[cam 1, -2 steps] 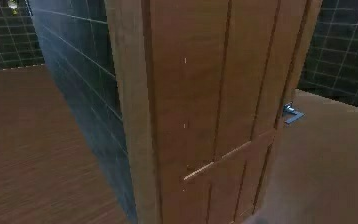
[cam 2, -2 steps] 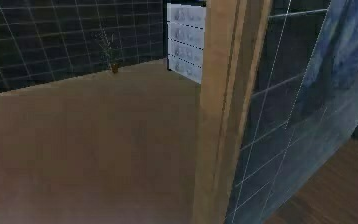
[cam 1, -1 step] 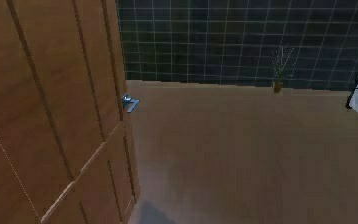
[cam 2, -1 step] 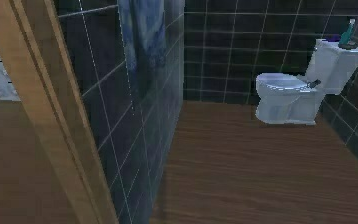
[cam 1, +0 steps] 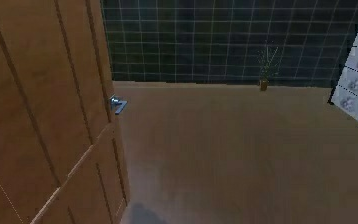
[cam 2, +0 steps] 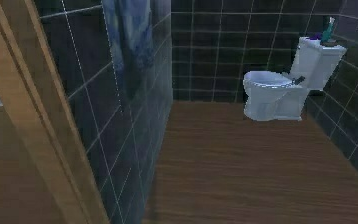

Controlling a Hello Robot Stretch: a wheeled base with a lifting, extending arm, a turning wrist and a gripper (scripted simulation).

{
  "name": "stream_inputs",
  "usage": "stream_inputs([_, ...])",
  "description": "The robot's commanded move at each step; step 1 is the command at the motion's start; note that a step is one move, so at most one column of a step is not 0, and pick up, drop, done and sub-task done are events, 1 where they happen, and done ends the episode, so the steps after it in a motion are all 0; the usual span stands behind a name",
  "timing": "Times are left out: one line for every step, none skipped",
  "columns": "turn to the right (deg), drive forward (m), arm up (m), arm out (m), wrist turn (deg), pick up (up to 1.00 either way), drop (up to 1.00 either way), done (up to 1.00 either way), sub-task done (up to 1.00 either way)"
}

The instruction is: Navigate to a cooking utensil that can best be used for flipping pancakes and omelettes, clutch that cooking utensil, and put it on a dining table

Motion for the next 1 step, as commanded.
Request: stream_inputs([0.0,1.00,0.00,0.00,0.0,0.00,0.00,0.00,0.00])
